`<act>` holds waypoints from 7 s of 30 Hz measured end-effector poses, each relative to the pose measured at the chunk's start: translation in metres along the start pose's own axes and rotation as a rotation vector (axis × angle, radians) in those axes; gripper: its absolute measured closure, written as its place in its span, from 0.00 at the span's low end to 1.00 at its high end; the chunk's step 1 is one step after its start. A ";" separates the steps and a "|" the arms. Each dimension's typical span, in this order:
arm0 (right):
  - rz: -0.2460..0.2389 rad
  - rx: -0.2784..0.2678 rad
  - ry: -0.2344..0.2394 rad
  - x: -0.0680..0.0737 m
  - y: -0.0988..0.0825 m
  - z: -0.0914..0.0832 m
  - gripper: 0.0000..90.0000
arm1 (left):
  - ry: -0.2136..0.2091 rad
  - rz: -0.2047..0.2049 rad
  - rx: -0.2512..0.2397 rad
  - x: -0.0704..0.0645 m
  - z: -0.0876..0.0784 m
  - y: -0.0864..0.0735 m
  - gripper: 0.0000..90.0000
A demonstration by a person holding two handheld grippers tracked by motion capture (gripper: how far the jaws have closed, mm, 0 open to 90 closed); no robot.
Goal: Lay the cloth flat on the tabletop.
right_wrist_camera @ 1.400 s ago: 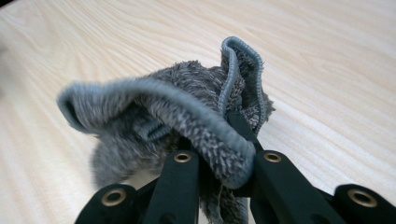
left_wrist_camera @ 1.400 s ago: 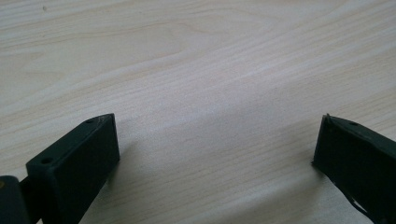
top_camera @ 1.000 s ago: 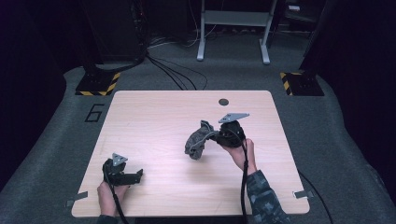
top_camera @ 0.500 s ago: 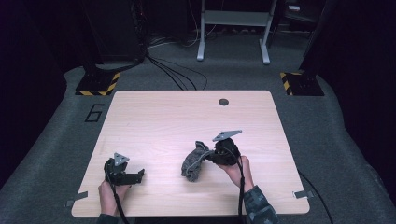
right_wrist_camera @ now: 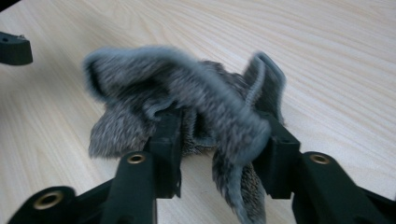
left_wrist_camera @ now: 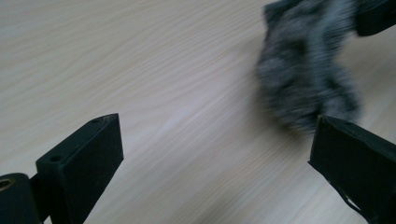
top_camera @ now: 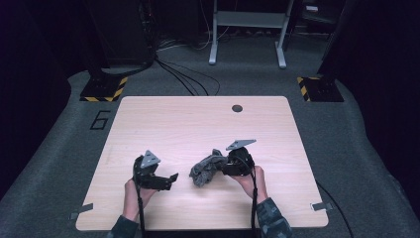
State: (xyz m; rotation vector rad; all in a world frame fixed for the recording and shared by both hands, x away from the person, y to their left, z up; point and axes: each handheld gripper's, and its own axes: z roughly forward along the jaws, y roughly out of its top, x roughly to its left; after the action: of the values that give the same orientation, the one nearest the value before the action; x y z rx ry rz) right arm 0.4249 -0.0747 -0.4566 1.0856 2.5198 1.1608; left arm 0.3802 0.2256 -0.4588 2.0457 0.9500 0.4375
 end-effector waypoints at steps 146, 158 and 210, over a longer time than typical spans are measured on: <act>0.099 0.141 -0.227 -0.106 -0.002 0.034 0.73 | -0.157 0.155 0.109 -0.046 0.065 0.038 0.95; 0.064 0.154 -0.198 -0.082 -0.024 0.026 0.83 | -0.081 0.058 0.090 -0.004 0.049 0.028 0.96; 0.054 0.042 -0.139 -0.052 -0.031 -0.050 0.98 | -0.062 0.006 0.122 0.024 0.023 0.017 0.97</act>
State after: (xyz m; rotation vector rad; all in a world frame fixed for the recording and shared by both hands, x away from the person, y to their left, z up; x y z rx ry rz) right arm 0.4243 -0.1536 -0.4521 1.2070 2.4332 1.0121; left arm 0.4175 0.2249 -0.4597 2.1597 0.9535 0.3238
